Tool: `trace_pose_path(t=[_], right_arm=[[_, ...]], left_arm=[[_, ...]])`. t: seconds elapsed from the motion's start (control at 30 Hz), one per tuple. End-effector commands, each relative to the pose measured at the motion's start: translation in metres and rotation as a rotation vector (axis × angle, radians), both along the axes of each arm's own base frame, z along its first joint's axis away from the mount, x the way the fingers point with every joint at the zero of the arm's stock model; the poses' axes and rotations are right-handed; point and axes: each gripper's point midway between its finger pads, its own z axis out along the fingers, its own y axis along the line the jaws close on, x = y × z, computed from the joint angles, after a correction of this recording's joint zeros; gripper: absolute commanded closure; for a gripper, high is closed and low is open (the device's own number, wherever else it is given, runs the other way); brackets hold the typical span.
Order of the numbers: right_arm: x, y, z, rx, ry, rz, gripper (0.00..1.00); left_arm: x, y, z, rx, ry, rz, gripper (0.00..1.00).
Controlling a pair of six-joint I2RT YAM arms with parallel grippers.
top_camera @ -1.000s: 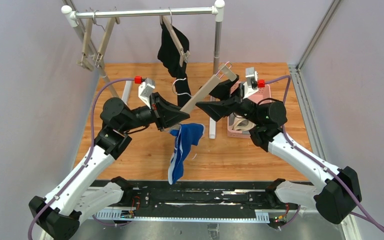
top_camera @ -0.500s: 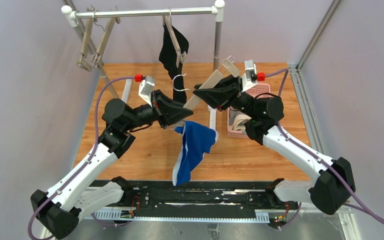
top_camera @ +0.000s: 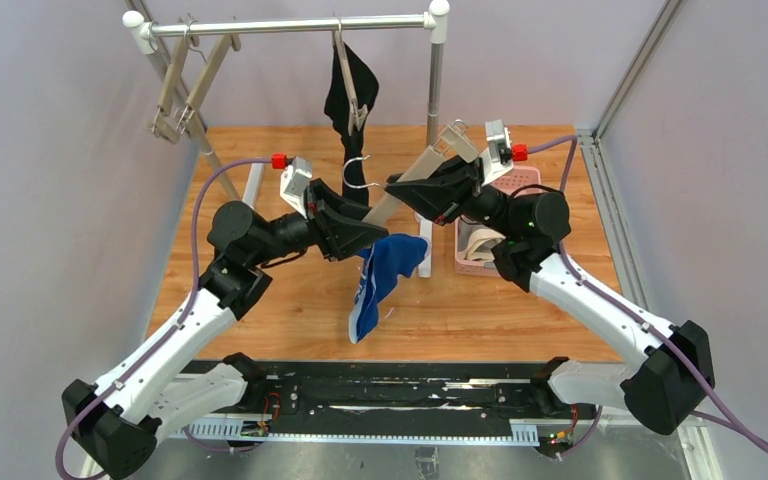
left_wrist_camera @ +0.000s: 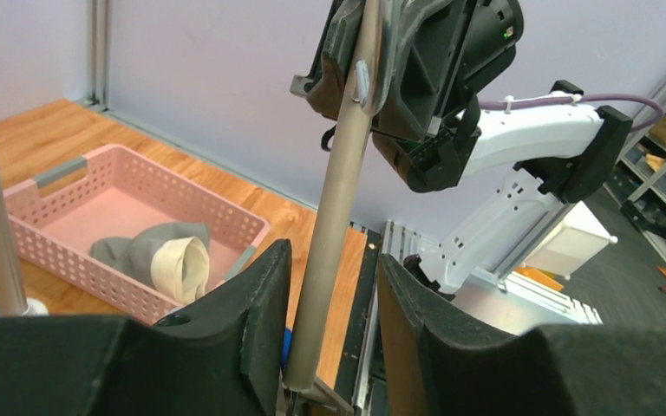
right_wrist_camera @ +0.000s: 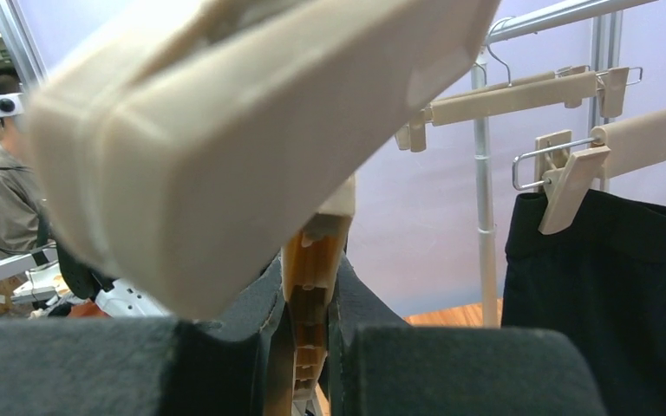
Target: Remove the underwear clipped to the hanger
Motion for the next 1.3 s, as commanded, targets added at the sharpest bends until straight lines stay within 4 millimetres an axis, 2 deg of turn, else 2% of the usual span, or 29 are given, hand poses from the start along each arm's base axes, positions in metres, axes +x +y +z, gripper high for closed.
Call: trace_pose_path(t=[0.0,0.17,0.33,0.87,0.9,0.97,1.07,1.1,1.27], right_arm=[[-0.010,-0.019,0.030,0.068,-0.125,-0.076,1.00],[-0.019,-0.027,0.037,0.081,-0.142,-0.086,0.99],[-0.021,-0.029,0.037,0.087,-0.138,-0.080,0.99],[-0.014,-0.022,0.024,0.061,-0.100,-0.075,1.00],[-0.013,-0.022,0.024,0.063,-0.096,-0.076,0.99],[-0.012,-0.022,0.025,0.063,-0.094,-0.075,0.99],[-0.012,-0.021,0.024,0.061,-0.087,-0.072,0.99],[-0.012,-0.021,0.023,0.060,-0.083,-0.071,0.99],[-0.011,-0.021,0.020,0.048,-0.077,-0.074,0.99]], left_arm=[[-0.008,0.007,-0.007,0.066,-0.035,0.028,0.56],[-0.005,0.014,-0.021,0.149,-0.047,0.079,0.51],[-0.008,0.013,-0.027,0.136,-0.035,0.060,0.47],[-0.021,0.016,-0.002,0.055,-0.096,0.029,0.49],[-0.021,0.016,-0.004,0.058,-0.095,0.027,0.51],[-0.021,0.014,-0.007,0.062,-0.091,0.017,0.61],[-0.021,0.011,-0.009,0.063,-0.082,-0.003,0.94],[-0.020,0.010,-0.010,0.062,-0.076,-0.004,0.99],[-0.021,0.010,-0.005,0.053,-0.080,-0.008,0.98]])
